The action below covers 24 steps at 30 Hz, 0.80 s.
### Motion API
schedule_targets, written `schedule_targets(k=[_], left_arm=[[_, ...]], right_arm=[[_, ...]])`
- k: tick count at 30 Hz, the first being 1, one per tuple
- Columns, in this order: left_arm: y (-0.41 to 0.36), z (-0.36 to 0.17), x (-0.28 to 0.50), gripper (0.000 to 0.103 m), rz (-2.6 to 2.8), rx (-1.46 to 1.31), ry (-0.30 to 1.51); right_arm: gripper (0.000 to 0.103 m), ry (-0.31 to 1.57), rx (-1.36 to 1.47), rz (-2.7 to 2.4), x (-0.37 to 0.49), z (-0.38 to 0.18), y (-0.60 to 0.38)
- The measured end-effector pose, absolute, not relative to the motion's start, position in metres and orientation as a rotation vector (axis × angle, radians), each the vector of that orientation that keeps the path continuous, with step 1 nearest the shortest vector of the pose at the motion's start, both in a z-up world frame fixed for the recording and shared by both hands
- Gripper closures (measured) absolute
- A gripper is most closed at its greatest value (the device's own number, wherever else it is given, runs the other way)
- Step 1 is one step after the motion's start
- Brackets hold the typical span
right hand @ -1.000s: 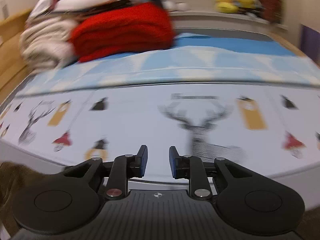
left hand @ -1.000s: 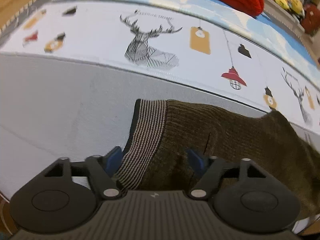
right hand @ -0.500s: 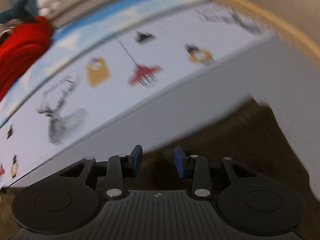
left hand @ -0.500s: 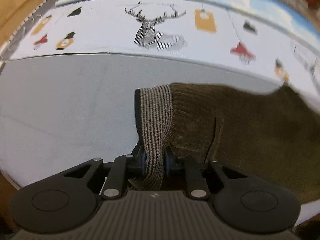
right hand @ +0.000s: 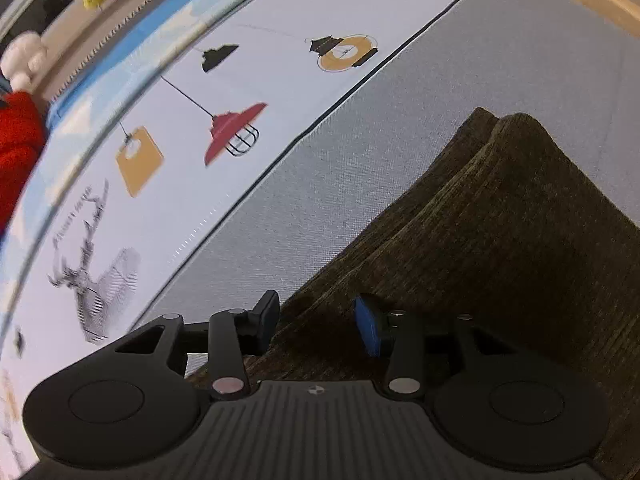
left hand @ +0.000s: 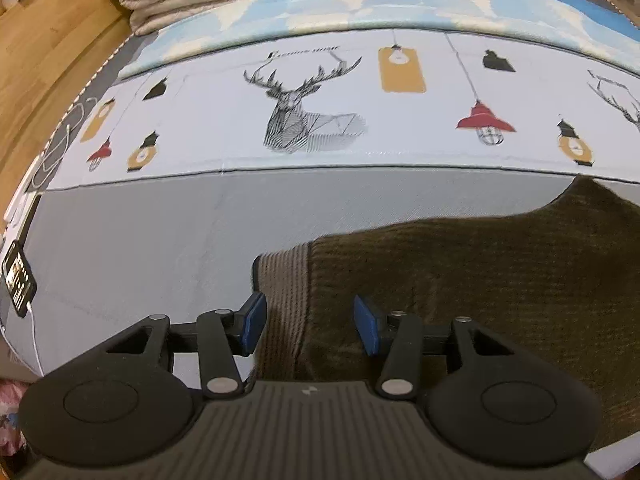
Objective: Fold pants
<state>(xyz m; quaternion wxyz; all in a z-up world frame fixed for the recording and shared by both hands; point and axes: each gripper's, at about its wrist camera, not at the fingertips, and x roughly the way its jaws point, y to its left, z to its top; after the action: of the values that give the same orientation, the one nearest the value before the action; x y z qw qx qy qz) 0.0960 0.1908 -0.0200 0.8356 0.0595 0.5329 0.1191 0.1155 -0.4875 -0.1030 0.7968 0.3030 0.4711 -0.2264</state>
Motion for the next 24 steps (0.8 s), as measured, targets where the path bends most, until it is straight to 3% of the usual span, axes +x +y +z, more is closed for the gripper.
schedule_targets(k=[1,4,7,9,12,16,18,20,24], left_arm=[[0.188,-0.017,0.098,0.049,0.245,0.123,1.115],[0.176,-0.014,0.104,0.049,0.219,0.113,1.094],[0.162,-0.012,0.110,0.049,0.170,0.112,1.076],[0.152,-0.010,0.113,0.049,0.119,0.103,1.062],[0.135,-0.010,0.116,0.050,0.036,0.085,1.057],[0.110,-0.014,0.124,0.050,-0.086,0.075,1.068],[0.094,-0.016,0.126,0.050,-0.144,0.062,1.064],[0.081,-0.021,0.133,0.056,-0.191,0.028,1.076],[0.046,-0.035,0.142,0.064,-0.253,0.030,1.112]], right_arm=[[0.087,1.025,0.620,-0.524,0.118,-0.102,-0.485],[0.102,0.995,0.707,-0.588,0.114,-0.097,-0.492],[0.103,0.776,0.935,-0.647,0.097,-0.077,-0.512],[0.103,0.648,0.834,-0.664,0.096,-0.061,-0.518],[0.103,0.695,0.932,-0.586,0.098,-0.080,-0.532],[0.098,0.755,0.894,-0.526,0.098,-0.088,-0.535],[0.092,0.803,0.741,-0.387,0.106,-0.082,-0.516],[0.076,0.858,0.554,-0.191,0.116,-0.076,-0.484],[0.075,0.940,0.197,0.181,0.123,-0.076,-0.407]])
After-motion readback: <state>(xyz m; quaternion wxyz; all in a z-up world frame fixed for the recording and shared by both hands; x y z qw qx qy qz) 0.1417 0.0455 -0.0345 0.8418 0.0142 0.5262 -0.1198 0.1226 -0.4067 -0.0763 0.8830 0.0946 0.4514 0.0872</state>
